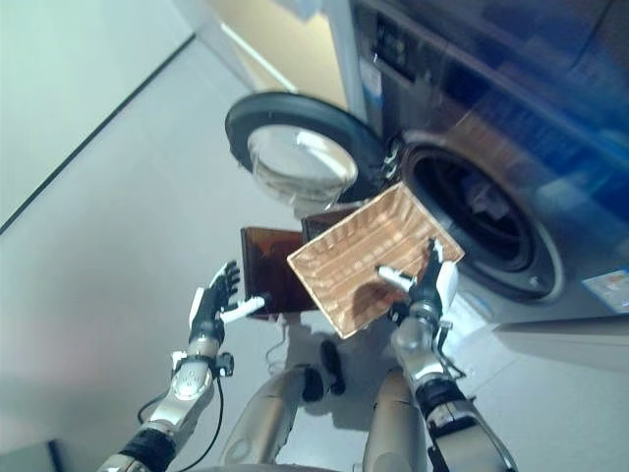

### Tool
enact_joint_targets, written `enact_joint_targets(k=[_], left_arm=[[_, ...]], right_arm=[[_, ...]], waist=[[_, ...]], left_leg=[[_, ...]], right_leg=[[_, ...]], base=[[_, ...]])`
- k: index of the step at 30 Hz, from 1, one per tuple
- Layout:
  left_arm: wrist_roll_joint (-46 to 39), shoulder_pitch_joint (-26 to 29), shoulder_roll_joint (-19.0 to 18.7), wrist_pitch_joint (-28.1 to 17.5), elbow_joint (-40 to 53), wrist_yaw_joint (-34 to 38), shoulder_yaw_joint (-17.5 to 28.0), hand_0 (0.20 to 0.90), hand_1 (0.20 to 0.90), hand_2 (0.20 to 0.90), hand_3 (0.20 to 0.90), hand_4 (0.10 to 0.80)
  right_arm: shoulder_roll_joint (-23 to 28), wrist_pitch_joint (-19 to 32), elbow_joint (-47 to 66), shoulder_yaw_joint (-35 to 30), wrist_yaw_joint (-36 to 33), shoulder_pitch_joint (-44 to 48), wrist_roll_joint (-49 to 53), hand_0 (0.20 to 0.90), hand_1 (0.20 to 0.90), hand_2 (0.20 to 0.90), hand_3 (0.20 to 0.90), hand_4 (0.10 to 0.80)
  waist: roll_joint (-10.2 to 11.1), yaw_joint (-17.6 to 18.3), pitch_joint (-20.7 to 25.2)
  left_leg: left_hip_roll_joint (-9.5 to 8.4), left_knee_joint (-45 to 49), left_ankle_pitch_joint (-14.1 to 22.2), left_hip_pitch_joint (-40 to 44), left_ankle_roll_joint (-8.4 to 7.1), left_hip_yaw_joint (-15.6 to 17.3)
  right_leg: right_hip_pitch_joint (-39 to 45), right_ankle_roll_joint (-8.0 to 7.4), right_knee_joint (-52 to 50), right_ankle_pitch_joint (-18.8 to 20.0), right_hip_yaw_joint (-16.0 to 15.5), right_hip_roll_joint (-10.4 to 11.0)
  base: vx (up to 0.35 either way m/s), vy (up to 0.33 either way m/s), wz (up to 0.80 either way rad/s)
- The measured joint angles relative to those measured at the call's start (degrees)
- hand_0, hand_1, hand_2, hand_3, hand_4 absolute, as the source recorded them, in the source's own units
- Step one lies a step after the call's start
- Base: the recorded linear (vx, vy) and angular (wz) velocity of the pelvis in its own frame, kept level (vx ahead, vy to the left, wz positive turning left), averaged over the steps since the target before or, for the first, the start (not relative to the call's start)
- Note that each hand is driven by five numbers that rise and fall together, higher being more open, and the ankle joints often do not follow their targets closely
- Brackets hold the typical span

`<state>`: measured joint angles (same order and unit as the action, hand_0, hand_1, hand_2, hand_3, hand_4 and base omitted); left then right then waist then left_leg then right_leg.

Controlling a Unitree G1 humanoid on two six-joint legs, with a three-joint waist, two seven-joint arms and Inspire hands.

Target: Pick up the clothes and place them into the washing machine

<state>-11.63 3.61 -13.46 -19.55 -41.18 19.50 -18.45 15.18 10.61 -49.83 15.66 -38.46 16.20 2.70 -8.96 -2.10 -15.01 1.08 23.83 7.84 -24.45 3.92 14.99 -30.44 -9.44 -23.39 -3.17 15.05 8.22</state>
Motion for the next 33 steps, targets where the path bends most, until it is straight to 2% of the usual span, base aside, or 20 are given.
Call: enact_joint_targets(k=[3,8,14,18,23,33], left_arm=[[1.58,0.05,1.32,0.78,-5.95,0.03,0.28,0.9,0.9,0.9,0.9,0.8],[3.57,-0.25,2.08,1.47,-12.73,-0.01,0.53,0.9,0.9,0.9,0.9,0.8],[6.8,-0.46,2.57,1.85,-20.03,-0.74,2.69,0.9,0.9,0.9,0.9,0.8],[8.89,-1.45,2.7,3.01,-24.9,-1.48,4.07,0.9,0.9,0.9,0.9,0.8],[9.62,-2.49,2.96,4.46,-29.17,-2.45,6.66,0.9,0.9,0.9,0.9,0.8],[10.31,-4.37,3.31,7.51,-32.37,-4.79,7.22,0.9,0.9,0.9,0.9,0.8]], right_arm=[[0.15,0.44,-3.65,-0.67,1.13,-2.73,-0.53,0.9,0.9,0.9,0.9,0.8],[0.35,0.62,-6.93,-0.21,3.38,-5.37,-2.54,0.9,0.9,0.9,0.9,0.8],[0.33,0.08,-10.97,2.98,8.13,-7.76,-7.73,0.9,0.9,0.9,0.9,0.8],[-0.03,-0.79,-14.44,5.1,11.09,-10.59,-10.93,0.9,0.9,0.9,0.9,0.8],[-0.18,-2.0,-16.91,4.4,12.39,-13.47,-12.47,0.9,0.9,0.9,0.9,0.8],[-1.38,-1.97,-21.05,3.66,14.07,-14.34,-12.34,0.9,0.9,0.9,0.9,0.8]], waist=[[1.22,1.36,0.69],[2.83,1.96,1.9],[4.81,2.93,4.5],[6.11,3.07,8.13],[6.78,3.15,12.0],[7.91,3.24,14.48]], left_leg=[[0.05,-2.81,-0.94,3.59,-0.41,-1.22],[0.14,-8.69,-2.44,10.54,-1.34,-0.95],[0.19,-17.85,-6.05,18.43,-2.01,-1.27],[0.8,-24.05,-8.08,23.72,-2.77,-1.06],[1.43,-28.01,-8.96,27.51,-3.41,-1.06],[2.02,-28.67,-8.62,30.29,-3.8,-1.13]], right_leg=[[4.06,0.23,2.45,0.22,-1.63,0.02],[9.69,0.67,5.86,0.45,-2.11,-0.24],[16.32,1.39,11.83,1.94,-3.47,-0.84],[21.0,1.56,16.55,3.33,-4.4,-1.67],[24.74,2.02,20.44,3.95,-4.92,-2.37],[29.07,2.63,24.19,5.22,-5.41,-2.61]], base=[[0.113,-0.084,0.09],[0.1,-0.075,-0.07],[0.088,-0.06,-0.02],[0.086,-0.07,-0.04],[0.052,-0.055,-0.03],[0.014,-0.023,0.0]])
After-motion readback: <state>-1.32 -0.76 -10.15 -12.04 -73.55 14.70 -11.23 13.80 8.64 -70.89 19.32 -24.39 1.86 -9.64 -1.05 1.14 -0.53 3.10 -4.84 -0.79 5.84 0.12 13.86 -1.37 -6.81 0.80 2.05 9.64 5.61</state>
